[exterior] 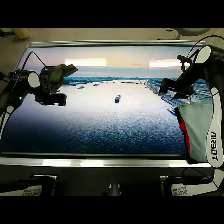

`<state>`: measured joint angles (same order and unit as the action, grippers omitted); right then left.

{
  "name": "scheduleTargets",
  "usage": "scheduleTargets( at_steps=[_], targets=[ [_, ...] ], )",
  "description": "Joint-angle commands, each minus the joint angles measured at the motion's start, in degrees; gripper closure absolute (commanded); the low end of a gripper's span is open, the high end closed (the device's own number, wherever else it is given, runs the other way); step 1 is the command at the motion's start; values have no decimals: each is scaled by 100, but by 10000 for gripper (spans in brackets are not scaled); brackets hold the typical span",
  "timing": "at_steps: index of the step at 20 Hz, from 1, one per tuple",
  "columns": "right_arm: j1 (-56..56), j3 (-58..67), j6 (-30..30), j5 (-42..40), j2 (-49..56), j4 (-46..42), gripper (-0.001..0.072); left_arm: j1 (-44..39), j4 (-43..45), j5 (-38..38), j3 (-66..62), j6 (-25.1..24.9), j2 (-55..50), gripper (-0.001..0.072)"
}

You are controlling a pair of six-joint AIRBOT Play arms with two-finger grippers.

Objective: Fold the shirts.

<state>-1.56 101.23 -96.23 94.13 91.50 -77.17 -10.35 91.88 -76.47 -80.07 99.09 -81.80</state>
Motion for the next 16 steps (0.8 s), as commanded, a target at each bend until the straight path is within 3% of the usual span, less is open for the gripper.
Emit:
scheduleTargets(
  at_steps=[1,12,16],
  targets=[
    [4,7,0,0,4,0,55,-2,2,0,2,-2,-4,120],
    [4,7,0,0,4,0,55,-2,2,2,2,-2,-4,120],
    [4,9,0,-332,4,0,55,-2,0,708,2,0,-107,120]
  ],
)
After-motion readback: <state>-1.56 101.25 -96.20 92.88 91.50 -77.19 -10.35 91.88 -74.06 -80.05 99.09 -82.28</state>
